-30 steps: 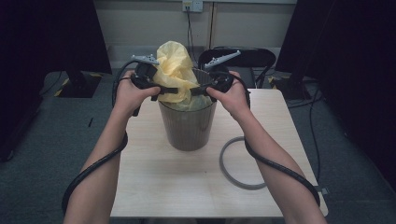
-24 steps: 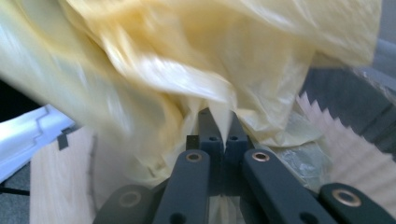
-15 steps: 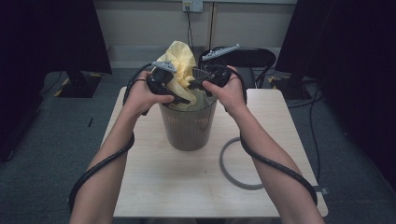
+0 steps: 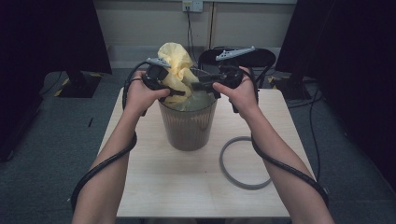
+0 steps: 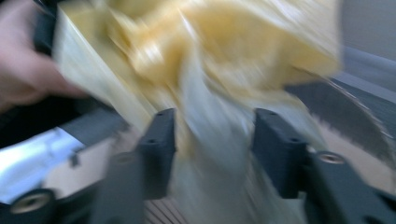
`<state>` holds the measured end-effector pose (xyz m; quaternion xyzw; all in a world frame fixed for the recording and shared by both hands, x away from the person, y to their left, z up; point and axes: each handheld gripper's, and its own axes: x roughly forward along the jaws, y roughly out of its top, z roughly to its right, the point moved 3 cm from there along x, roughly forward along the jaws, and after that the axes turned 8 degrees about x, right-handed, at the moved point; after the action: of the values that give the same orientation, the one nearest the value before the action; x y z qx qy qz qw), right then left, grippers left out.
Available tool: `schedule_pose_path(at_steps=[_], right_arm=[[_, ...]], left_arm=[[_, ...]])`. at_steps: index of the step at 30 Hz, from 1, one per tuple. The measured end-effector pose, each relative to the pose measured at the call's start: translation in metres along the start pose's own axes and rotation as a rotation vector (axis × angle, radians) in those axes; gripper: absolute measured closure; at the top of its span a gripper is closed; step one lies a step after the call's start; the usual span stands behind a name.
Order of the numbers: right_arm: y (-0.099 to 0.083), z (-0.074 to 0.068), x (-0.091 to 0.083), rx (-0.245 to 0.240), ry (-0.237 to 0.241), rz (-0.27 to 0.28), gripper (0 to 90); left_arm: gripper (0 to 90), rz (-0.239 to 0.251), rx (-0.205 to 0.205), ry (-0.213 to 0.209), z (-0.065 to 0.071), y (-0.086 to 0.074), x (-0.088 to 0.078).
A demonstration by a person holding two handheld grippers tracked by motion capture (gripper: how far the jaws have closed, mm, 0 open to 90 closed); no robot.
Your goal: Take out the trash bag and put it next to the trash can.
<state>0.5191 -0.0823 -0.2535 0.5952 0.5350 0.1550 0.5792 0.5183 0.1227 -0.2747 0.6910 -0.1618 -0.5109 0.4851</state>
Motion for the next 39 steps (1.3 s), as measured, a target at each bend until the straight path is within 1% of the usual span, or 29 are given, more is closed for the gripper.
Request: schedule_pose_path(at_steps=[1,3,6,7,8,9,10,11,12,13,14,15,16,18,20,21,22,23,25,26,27,28,30,31,32,34,35,37,39], right_arm=[[-0.002,0.002,-0.001,-0.008,-0.022,-0.010,43.7],[-0.006,0.005,0.000,-0.014,-0.035,-0.028,42.4],[-0.012,0.006,0.007,-0.024,-0.046,-0.063,43.0],[-0.014,0.006,0.010,-0.025,-0.050,-0.075,46.1],[-0.015,0.006,0.013,-0.026,-0.062,-0.085,53.7],[-0.015,0.006,0.015,-0.029,-0.075,-0.094,70.2],[-0.016,0.006,0.016,-0.036,-0.062,-0.095,77.4],[-0.015,0.006,0.017,-0.036,-0.057,-0.091,83.7],[-0.014,0.005,0.018,-0.030,-0.065,-0.089,85.7],[-0.013,0.005,0.018,-0.029,-0.060,-0.086,86.6],[-0.012,0.004,0.018,-0.030,-0.060,-0.081,86.9],[-0.010,0.004,0.018,-0.030,-0.067,-0.073,87.3],[-0.008,0.003,0.018,-0.028,-0.068,-0.068,87.5],[-0.005,0.001,0.017,-0.028,-0.059,-0.059,87.8],[-0.003,-0.001,0.017,-0.030,-0.040,-0.057,88.0],[-0.002,-0.003,0.017,-0.034,-0.045,-0.057,88.1],[-0.001,-0.004,0.018,-0.036,-0.042,-0.056,88.1],[-0.001,-0.005,0.019,-0.039,-0.042,-0.059,88.2],[-0.001,-0.008,0.020,-0.061,-0.048,-0.066,88.2],[-0.002,-0.008,0.022,-0.072,-0.058,-0.074,88.2],[-0.003,-0.007,0.022,-0.072,-0.061,-0.078,87.8],[-0.004,-0.006,0.022,-0.065,-0.056,-0.071,86.6],[-0.006,-0.002,0.019,-0.037,-0.056,-0.025,72.2],[-0.008,-0.001,0.017,-0.039,-0.058,-0.011,69.1],[-0.009,-0.001,0.015,-0.050,-0.055,-0.012,65.6],[-0.012,-0.001,0.012,-0.055,-0.056,-0.005,52.4],[-0.012,-0.001,0.010,-0.053,-0.059,0.004,45.3],[-0.014,-0.001,0.008,-0.055,-0.067,0.024,38.2],[-0.015,-0.001,0.006,-0.057,-0.070,0.038,34.5]], left_arm=[[82.3,0.022,-0.017,0.001,-0.001,0.000,-0.003],[82.4,0.052,-0.042,-0.012,-0.001,0.001,-0.007],[82.6,0.037,-0.032,-0.016,0.000,0.001,-0.010],[82.7,0.033,-0.033,-0.018,0.001,0.001,-0.011],[82.8,0.033,-0.035,-0.025,0.001,0.001,-0.011],[82.8,0.034,-0.029,-0.031,0.001,0.001,-0.012],[82.8,0.034,-0.015,-0.034,0.002,0.001,-0.012],[82.5,0.029,0.010,-0.033,0.002,0.000,-0.012],[81.6,0.026,0.034,-0.026,0.003,0.001,-0.011],[77.9,0.031,0.045,-0.028,0.003,0.001,-0.010],[70.0,0.042,0.056,-0.040,0.004,0.001,-0.007],[56.7,0.034,0.067,-0.046,0.005,0.001,-0.005],[51.4,0.025,0.091,-0.036,0.006,0.002,-0.003],[42.5,0.010,0.120,-0.033,0.008,0.003,0.002],[40.3,-0.009,0.142,-0.022,0.009,0.005,0.007],[41.7,-0.018,0.145,-0.020,0.011,0.005,0.010],[46.0,-0.029,0.150,-0.009,0.011,0.006,0.013],[51.0,-0.042,0.169,0.003,0.012,0.006,0.015],[69.2,-0.083,0.159,0.023,0.015,0.007,0.017],[74.4,-0.101,0.173,0.036,0.016,0.007,0.018],[77.0,-0.105,0.169,0.045,0.017,0.007,0.019],[78.2,-0.093,0.161,0.057,0.018,0.007,0.018],[79.6,-0.076,0.145,0.073,0.017,0.005,0.016],[79.9,-0.067,0.133,0.075,0.016,0.004,0.015],[80.0,-0.059,0.121,0.076,0.016,0.003,0.014],[80.1,-0.037,0.103,0.084,0.013,-0.001,0.013],[80.2,-0.013,0.078,0.085,0.012,-0.002,0.012],[80.4,0.025,0.052,0.082,0.011,-0.004,0.009],[80.6,0.042,0.048,0.090,0.012,-0.004,0.006]])
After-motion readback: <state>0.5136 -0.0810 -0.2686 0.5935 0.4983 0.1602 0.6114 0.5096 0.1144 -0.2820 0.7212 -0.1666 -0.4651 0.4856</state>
